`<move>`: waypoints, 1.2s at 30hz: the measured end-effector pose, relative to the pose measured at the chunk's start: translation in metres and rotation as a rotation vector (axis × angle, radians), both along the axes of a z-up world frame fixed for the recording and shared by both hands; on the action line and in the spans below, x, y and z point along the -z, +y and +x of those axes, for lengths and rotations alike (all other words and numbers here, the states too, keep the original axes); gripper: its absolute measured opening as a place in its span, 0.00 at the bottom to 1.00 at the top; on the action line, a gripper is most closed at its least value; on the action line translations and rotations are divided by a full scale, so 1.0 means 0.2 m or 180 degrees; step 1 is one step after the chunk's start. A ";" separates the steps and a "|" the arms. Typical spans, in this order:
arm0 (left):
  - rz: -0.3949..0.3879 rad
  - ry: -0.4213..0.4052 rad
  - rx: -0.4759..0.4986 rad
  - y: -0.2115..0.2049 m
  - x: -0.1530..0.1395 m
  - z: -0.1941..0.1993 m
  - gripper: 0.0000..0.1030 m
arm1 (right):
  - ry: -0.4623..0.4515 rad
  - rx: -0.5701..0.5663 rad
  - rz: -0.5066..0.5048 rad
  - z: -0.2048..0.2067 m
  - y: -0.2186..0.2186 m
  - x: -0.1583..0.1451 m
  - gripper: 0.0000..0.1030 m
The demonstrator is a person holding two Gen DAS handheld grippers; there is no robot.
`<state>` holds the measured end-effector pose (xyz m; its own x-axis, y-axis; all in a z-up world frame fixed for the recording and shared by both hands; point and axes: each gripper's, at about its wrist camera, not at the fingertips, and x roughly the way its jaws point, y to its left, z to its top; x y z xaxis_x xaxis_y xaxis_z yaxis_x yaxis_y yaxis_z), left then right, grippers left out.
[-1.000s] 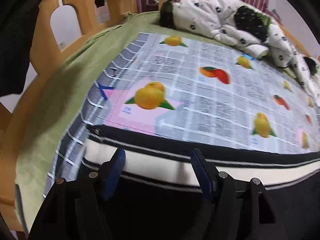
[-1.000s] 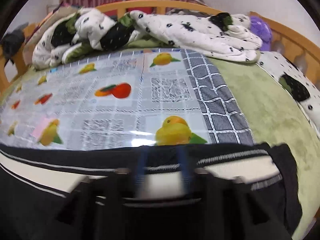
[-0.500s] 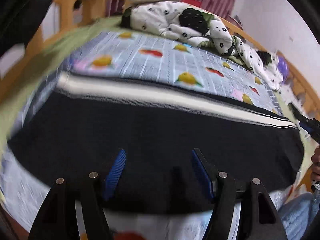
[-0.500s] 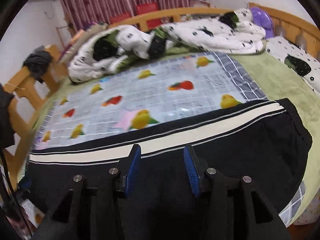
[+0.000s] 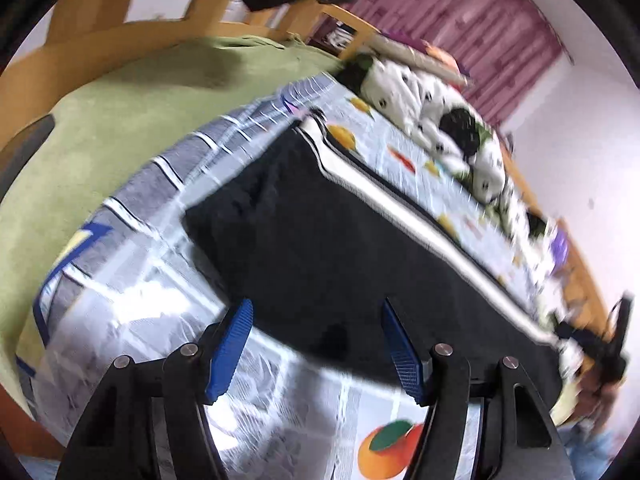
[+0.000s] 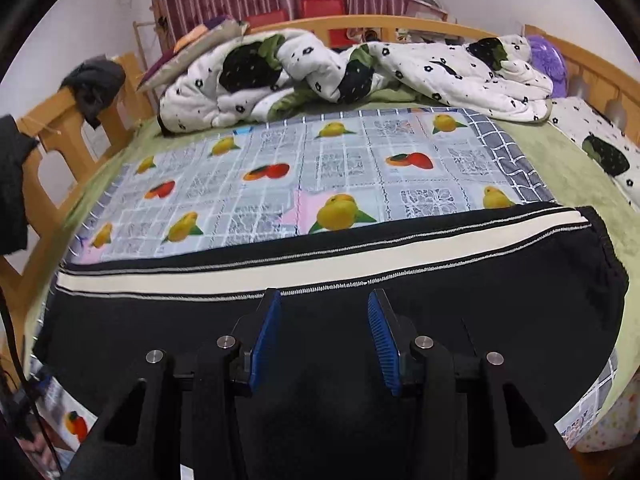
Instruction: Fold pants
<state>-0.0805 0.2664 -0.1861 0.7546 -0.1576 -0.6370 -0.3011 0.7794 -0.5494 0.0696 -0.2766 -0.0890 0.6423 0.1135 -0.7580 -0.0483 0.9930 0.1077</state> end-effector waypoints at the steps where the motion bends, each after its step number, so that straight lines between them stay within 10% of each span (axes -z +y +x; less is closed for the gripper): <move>1: -0.0063 0.0022 -0.0025 0.02 0.01 0.00 0.61 | 0.0017 0.0003 -0.0035 0.01 0.01 0.01 0.43; 10: -0.0140 -0.0023 -0.0251 0.08 0.03 -0.12 0.59 | 0.0039 0.0000 -0.0314 0.01 0.02 0.03 0.43; 20: -0.0173 0.0124 -0.0472 0.19 0.06 0.16 0.57 | 0.0061 -0.0067 -0.0422 0.01 0.02 0.05 0.43; 25: -0.0187 0.0208 -0.0755 0.21 0.07 0.14 0.29 | 0.0021 -0.0062 -0.0424 -0.03 -0.03 0.05 0.43; 30: -0.0368 0.0200 -0.0877 0.23 0.09 0.15 0.27 | 0.0047 0.0015 -0.0412 -0.09 -0.16 0.08 0.43; 36: -0.0019 0.0428 -0.0730 0.15 -0.04 0.23 0.21 | 0.0067 0.0128 -0.0308 -0.16 -0.37 0.12 0.43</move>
